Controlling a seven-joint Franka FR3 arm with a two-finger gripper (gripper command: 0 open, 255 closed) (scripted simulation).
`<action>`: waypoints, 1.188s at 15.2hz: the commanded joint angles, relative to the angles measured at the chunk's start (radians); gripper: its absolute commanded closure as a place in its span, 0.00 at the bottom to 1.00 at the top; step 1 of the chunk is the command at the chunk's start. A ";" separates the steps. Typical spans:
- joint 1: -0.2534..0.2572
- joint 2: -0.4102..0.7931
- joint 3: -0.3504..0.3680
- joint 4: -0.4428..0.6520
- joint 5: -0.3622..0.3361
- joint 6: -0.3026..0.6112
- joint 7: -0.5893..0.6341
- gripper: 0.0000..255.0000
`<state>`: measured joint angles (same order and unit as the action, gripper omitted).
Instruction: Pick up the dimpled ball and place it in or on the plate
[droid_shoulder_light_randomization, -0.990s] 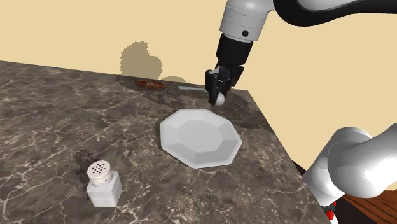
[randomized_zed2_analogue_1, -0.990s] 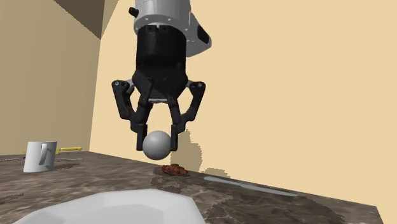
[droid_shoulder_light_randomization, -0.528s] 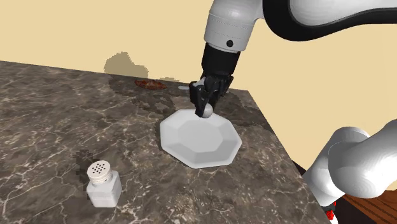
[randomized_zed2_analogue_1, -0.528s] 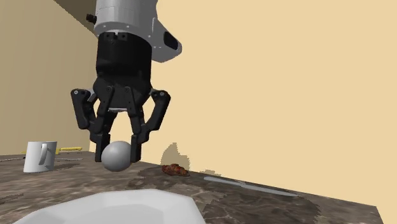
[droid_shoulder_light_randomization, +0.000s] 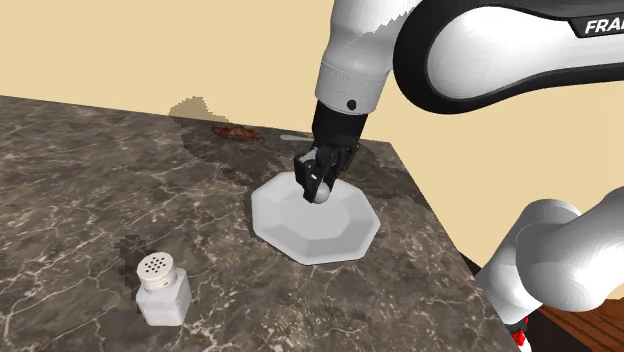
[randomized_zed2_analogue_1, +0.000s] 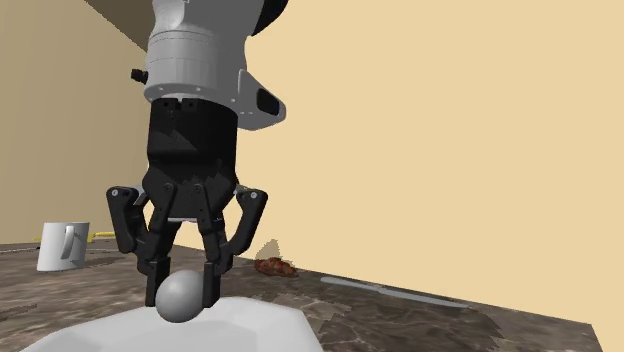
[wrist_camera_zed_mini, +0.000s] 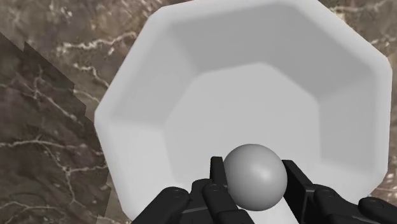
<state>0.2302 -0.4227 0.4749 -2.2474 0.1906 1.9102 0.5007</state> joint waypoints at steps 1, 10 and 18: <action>0.002 0.002 0.005 -0.023 0.002 0.026 0.001 1.00; 0.002 0.005 0.008 -0.037 0.003 0.043 0.002 0.00; 0.000 -0.012 -0.009 0.048 -0.001 -0.060 0.001 0.00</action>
<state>0.2322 -0.4337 0.4710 -2.2323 0.1925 1.8866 0.5015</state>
